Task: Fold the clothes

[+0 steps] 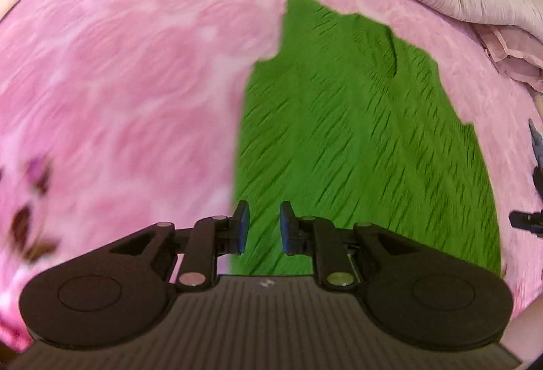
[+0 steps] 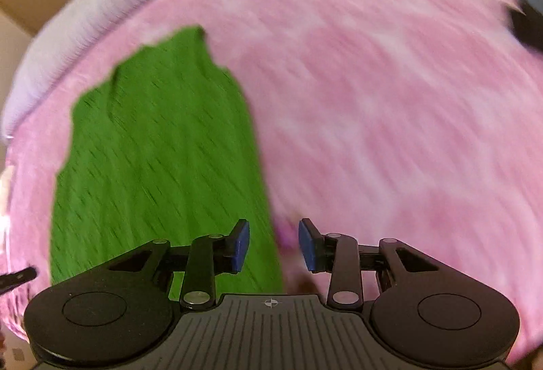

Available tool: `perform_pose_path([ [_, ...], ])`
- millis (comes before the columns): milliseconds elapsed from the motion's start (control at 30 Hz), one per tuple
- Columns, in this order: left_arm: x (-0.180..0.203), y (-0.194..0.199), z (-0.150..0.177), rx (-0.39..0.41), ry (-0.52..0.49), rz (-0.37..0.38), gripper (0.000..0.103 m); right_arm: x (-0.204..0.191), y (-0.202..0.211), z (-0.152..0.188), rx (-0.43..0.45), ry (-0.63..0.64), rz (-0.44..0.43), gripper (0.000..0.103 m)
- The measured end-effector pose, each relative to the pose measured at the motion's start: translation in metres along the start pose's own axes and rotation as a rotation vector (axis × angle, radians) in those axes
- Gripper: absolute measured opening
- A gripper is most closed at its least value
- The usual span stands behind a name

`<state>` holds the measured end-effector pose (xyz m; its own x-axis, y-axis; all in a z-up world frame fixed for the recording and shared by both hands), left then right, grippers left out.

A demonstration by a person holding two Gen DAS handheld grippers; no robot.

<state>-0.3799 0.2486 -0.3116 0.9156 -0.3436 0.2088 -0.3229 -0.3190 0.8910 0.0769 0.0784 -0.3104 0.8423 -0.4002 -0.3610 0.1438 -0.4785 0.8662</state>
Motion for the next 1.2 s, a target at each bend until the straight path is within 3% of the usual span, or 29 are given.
perform_pose_path([
  [167,0.025,-0.043,-0.046,0.011,0.018,0.067,0.014,-0.033,-0.042,-0.060,0.043,0.081,-0.094,0.036],
  [333,0.032,-0.079,-0.070,-0.026,0.004,0.098,0.014,-0.057,-0.087,-0.097,0.073,0.090,-0.153,0.036],
  [767,0.011,-0.115,-0.119,-0.059,0.003,0.161,0.013,-0.067,-0.156,-0.132,0.011,0.134,-0.193,0.036],
  [800,0.010,-0.116,-0.120,-0.060,0.003,0.160,0.013,-0.069,-0.157,-0.133,0.005,0.154,-0.194,0.034],
  [833,0.009,-0.118,-0.121,-0.061,0.003,0.159,0.013,-0.071,-0.158,-0.134,0.000,0.175,-0.196,0.010],
  [867,0.008,-0.119,-0.121,-0.063,0.005,0.158,0.013,-0.072,-0.159,-0.135,-0.006,0.195,-0.198,0.003],
  [1100,0.010,-0.112,-0.122,-0.036,0.004,0.160,0.013,-0.079,-0.116,-0.145,0.164,0.341,-0.079,0.001],
  [1200,0.010,-0.115,-0.124,-0.025,-0.012,0.154,0.013,-0.076,-0.125,-0.145,0.147,0.364,-0.025,0.001],
])
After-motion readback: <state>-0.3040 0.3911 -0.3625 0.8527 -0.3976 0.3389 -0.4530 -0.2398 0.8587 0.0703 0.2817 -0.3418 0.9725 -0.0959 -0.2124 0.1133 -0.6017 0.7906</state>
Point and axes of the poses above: each gripper's, at about its wrist camera, not at the fingertips, and y roughly against the way its jaws point, x to its right, z to its underside, the point moved 3 cm from there along -y, roughly the way its jaws point
